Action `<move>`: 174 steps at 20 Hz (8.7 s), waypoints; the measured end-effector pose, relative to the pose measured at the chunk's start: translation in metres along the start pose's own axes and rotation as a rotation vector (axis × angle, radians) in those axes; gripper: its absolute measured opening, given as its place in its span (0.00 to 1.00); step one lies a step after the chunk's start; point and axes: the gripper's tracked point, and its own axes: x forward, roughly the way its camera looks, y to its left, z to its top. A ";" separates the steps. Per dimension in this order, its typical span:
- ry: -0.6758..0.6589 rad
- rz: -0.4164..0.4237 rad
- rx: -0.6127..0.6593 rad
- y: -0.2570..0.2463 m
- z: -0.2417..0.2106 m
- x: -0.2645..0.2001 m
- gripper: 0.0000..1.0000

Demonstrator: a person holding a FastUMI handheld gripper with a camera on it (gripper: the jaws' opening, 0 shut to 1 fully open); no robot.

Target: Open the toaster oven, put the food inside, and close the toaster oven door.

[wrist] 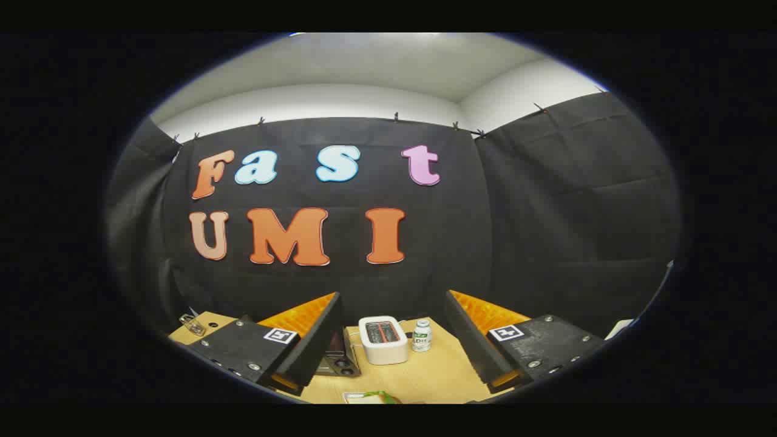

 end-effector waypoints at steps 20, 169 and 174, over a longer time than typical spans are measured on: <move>-0.009 0.025 -0.002 0.025 0.002 0.007 0.99; 0.926 0.339 0.737 0.082 -0.274 -0.024 0.27; 0.847 0.300 0.913 0.123 -0.285 -0.019 0.27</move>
